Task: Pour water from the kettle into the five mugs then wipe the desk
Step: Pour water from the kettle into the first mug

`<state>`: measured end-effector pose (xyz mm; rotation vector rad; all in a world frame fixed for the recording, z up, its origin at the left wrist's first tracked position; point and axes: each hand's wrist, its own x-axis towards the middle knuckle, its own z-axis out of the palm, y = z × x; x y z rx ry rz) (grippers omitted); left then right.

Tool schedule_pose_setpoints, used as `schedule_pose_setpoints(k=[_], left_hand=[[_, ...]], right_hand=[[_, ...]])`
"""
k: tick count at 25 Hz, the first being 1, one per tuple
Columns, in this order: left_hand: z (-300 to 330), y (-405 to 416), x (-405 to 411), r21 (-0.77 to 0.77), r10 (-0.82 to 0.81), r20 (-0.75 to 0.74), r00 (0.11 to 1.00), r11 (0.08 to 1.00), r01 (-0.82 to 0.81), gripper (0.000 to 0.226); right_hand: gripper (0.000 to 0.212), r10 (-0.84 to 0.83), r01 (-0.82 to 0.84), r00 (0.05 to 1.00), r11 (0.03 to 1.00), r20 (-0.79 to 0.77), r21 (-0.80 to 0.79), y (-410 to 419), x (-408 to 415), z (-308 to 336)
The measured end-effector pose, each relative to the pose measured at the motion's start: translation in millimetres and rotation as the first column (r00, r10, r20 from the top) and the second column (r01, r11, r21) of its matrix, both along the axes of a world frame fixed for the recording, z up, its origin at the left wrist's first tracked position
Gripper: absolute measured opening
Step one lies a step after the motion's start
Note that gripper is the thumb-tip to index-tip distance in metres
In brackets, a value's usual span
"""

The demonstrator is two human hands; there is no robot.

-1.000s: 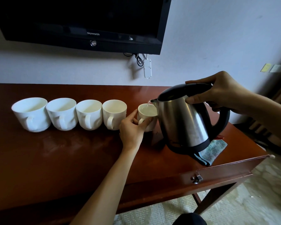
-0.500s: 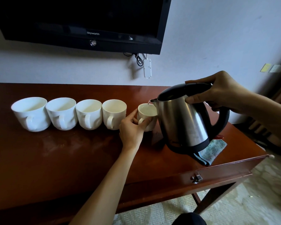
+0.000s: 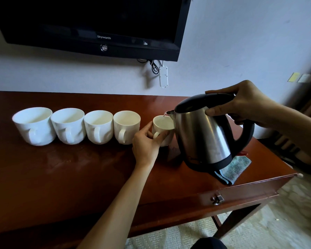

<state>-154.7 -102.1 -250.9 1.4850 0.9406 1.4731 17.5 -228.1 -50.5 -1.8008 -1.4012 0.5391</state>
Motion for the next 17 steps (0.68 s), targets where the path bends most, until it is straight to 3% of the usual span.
schedule_pose_setpoints(k=[10,15,17], left_hand=[[2.9,-4.5,-1.1,0.021,0.012,0.009,1.000,1.000,-0.012,0.081],[-0.1,-4.0,-3.1,0.068,0.050,-0.128,0.990,0.997,-0.041,0.057],[3.0,-8.8,-6.4,0.020,0.087,-0.163,0.983,0.996,-0.085,0.064]], right_hand=[[0.053,-0.030,0.033,0.998,0.997,-0.049,0.068,-8.6,5.8,-7.8],[0.069,-0.057,0.113,0.968,0.968,-0.244,0.222,-30.4,7.2,-46.4],[0.074,-0.070,0.160,0.947,0.950,-0.314,0.270,-42.4,7.0,-63.6]])
